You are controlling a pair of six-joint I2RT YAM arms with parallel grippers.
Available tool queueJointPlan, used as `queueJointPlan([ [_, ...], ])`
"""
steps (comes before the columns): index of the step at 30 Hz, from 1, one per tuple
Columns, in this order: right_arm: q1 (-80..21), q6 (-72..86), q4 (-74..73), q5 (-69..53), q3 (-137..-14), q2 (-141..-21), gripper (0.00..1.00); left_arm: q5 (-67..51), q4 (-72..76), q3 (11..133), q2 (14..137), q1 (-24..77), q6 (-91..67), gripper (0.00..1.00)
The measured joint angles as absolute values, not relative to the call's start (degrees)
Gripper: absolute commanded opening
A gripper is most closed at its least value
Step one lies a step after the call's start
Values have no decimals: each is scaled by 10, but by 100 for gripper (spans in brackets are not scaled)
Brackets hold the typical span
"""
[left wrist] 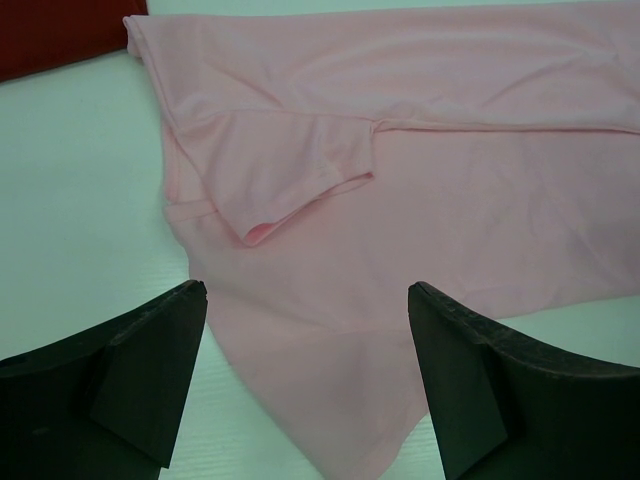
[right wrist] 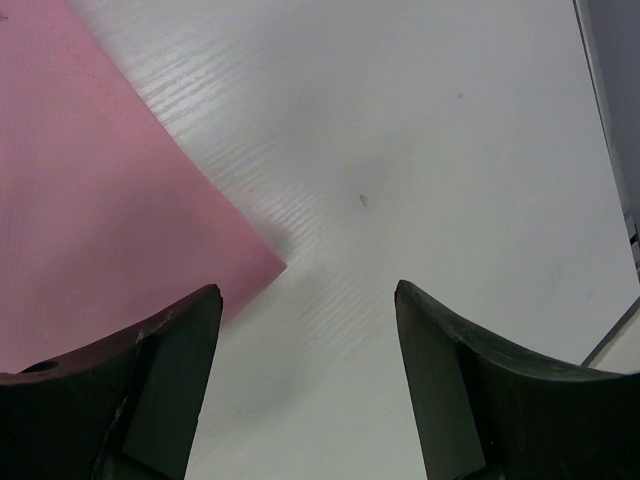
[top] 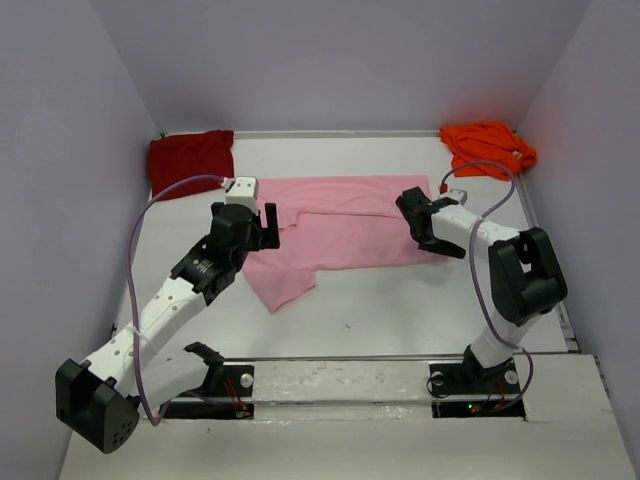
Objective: Fold and stack the t-shirts
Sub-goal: Fold the tshirt
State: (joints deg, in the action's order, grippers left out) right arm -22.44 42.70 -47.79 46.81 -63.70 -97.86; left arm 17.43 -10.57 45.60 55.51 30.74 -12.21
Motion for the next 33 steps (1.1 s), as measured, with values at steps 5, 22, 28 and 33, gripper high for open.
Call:
queueJointPlan([
  [5,-217,410,-470,464,-637,-1009,71,176,-106,455,555,307,-121,92],
  [22,-211,358,-425,353,-645,-1020,63,178,-106,455,555,308,-121,91],
  [28,-209,375,-409,322,-629,-994,24,178,-105,455,555,311,-120,91],
  [33,-206,376,-402,311,-629,-994,37,178,-105,455,555,311,-119,91],
])
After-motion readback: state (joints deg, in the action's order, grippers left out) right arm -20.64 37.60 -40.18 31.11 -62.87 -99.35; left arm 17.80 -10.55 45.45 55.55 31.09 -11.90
